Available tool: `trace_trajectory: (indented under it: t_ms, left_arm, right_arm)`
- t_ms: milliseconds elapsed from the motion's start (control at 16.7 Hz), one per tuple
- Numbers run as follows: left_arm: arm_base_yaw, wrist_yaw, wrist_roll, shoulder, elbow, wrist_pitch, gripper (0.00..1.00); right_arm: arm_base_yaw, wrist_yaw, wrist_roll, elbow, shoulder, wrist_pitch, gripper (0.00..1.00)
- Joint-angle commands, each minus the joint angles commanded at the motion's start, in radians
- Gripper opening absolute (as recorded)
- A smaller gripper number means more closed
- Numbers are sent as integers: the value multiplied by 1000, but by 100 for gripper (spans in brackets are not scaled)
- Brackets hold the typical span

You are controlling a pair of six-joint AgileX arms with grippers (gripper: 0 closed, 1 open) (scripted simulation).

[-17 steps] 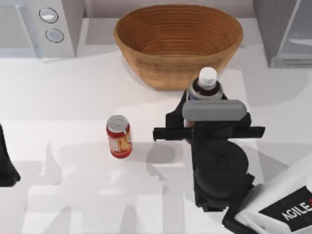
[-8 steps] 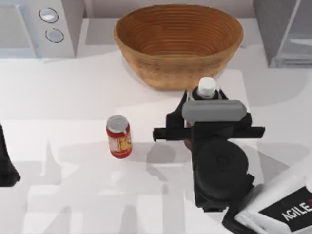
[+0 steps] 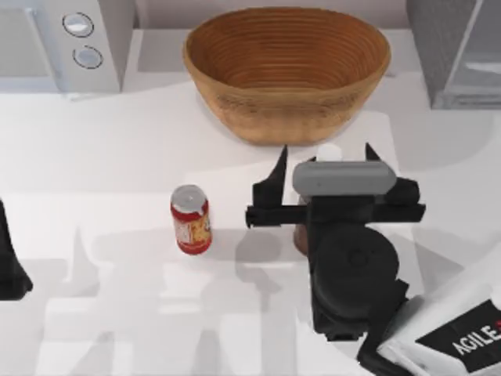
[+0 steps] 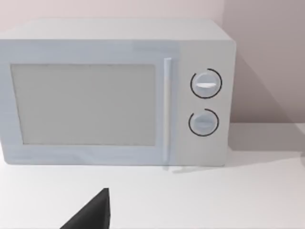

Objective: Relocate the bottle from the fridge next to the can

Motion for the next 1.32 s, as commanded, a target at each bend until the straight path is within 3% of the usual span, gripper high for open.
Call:
trace_trajectory:
  t_ms: [900,1080,1320]
  left_arm:
    - [0,0,0,0,0,0,100]
    - [0,0,0,0,0,0,100]
    - [0,0,0,0,0,0,100]
  right_arm:
    - [78,81,3,-64,-32,26,100]
    - [48,35,1,-63,-89,9,100]
    - [-61,-105,-6,-72,-291,-63,100]
